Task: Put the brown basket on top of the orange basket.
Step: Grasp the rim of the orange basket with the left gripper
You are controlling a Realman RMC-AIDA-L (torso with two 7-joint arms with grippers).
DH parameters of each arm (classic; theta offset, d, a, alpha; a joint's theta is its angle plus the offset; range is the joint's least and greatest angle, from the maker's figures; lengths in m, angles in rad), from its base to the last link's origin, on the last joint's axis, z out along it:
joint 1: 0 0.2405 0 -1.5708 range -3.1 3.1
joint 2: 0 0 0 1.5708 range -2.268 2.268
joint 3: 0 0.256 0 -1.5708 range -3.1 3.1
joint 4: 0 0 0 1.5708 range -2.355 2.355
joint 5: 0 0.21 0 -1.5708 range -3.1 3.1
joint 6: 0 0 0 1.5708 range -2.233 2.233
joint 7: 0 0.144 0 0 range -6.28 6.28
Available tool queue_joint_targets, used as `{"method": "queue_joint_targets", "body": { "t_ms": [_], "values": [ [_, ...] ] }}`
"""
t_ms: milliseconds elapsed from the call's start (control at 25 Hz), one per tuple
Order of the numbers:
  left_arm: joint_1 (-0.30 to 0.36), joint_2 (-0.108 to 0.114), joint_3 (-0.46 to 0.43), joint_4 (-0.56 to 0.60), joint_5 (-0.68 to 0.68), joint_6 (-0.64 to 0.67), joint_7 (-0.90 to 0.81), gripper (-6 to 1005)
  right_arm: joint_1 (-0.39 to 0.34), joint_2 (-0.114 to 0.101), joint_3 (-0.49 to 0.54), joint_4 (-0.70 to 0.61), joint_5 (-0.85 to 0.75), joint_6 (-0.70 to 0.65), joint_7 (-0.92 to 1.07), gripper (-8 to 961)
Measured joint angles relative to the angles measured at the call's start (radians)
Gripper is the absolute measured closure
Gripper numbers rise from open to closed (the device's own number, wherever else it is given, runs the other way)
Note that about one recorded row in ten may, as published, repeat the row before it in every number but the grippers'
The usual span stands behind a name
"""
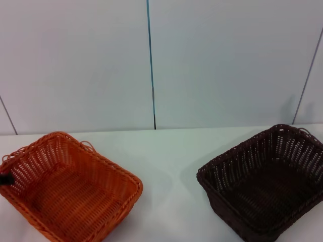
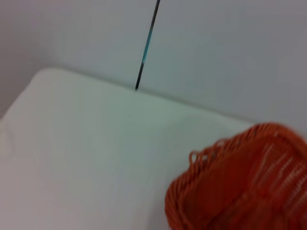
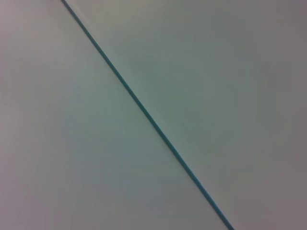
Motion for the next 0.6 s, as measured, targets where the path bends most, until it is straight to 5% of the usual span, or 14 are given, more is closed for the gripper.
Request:
{"method": "queue_joint_targets", "body": {
  "t_ms": [320, 600],
  "values": [
    [-0.051, 0.000, 0.056, 0.005, 0.111, 0.115, -0.157, 126, 0.000, -0.004, 0.004, 0.002, -0.012, 0.026, -0.038, 155],
    [-0.086, -0.003, 0.004, -0.012, 0.108, 0.162, -0.177, 126, 0.002, -0.005, 0.013, -0.002, -0.015, 0.063, -0.077, 155]
  ]
}}
